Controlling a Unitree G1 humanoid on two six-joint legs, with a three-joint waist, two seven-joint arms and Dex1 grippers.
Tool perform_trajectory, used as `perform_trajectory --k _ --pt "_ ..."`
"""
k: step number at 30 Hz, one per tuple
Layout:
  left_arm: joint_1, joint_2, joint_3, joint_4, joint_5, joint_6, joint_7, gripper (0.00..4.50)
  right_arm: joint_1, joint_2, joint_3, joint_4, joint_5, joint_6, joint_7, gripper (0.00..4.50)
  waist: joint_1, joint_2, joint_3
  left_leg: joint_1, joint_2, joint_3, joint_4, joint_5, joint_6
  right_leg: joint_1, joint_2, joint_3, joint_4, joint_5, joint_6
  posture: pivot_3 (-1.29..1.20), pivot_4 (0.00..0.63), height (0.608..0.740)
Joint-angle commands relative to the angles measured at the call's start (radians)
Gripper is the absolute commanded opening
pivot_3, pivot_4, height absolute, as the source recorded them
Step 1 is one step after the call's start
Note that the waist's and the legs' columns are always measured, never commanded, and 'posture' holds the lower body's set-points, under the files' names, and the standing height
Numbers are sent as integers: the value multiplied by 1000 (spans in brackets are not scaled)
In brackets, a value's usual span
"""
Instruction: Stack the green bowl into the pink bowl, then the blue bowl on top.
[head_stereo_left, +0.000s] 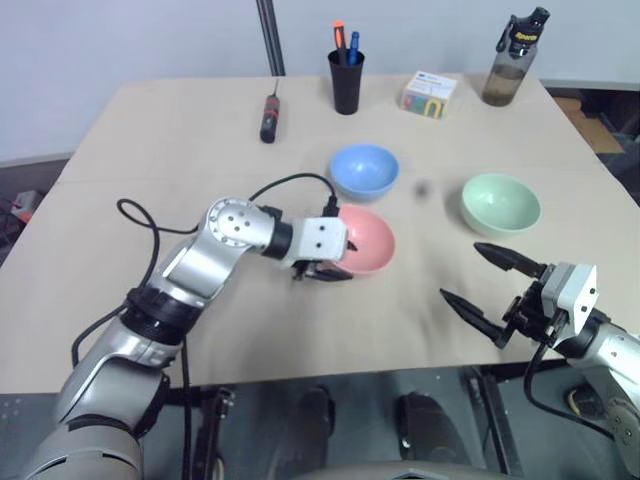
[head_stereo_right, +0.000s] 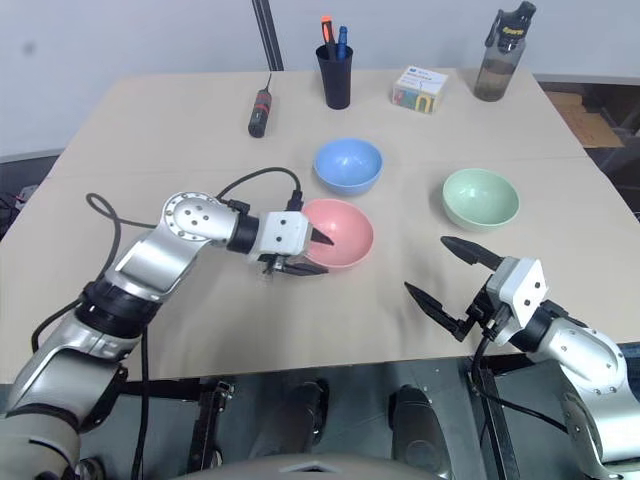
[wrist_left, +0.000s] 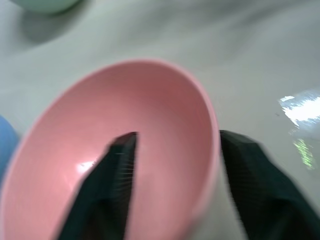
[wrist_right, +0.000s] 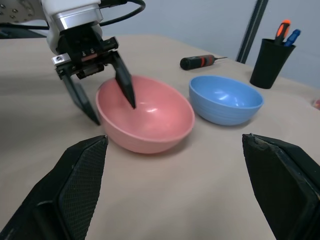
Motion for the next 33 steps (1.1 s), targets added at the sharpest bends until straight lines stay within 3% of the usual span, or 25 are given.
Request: perform_trajectory --k 1,3,8,11,12,16,24,25,28,33 --pt "-34 9 107 -21 -117 149 -38 4411 1 15 -20 -50 -52 -3 -73 4500 0 0 0 0 0 0 0 0 0 0 0 0 0 0 0 0 150 740" --pt "-5 28 227 -69 -260 249 -52 4411 -34 15 -20 -30 -112 25 -136 4500 -2 0 0 0 0 0 0 0 0 0 0 0 1 0 0 0 150 740" --pt "169 -2 466 -143 -348 176 84 4411 -126 -48 6 19 -258 196 -243 4500 -13 2 -1 1 0 -1 0 0 0 0 -1 0 3 -2 -4 0 150 740" --pt "266 15 593 -185 -556 327 45 4411 -251 -95 54 130 -312 319 -254 4500 -21 2 -1 2 0 0 0 0 0 0 -1 1 4 -2 -4 0 150 740" --pt "292 23 620 -200 -607 355 27 4411 -292 -111 70 169 -320 352 -244 4500 -21 1 0 2 0 0 1 0 0 -1 0 1 5 -2 -4 0 150 740" --pt "373 28 660 -248 -591 298 70 4411 -441 -146 124 300 -353 460 -225 4500 -13 1 0 2 0 -1 2 0 0 0 0 0 7 -3 -5 0 150 740" --pt "478 7 768 -369 -737 322 136 4411 -647 -153 228 509 -416 497 -178 4500 -19 1 0 1 -1 0 2 0 0 -1 -1 1 5 0 -8 0 150 740" --pt "490 6 780 -378 -751 325 145 4500 -665 -151 236 527 -419 502 -171 3971 -20 1 0 1 -1 0 2 0 0 -1 -1 1 5 0 -8 0 150 740" --pt "520 10 799 -401 -786 340 165 4500 -696 -151 254 563 -429 494 -154 2964 -21 1 0 1 -1 0 2 0 0 -1 -1 1 5 0 -8 0 150 740" --pt "559 12 814 -440 -812 339 204 4500 -727 -145 283 615 -452 447 -129 681 -20 1 0 1 -1 0 2 0 0 -1 -1 1 5 0 -8 0 150 740"
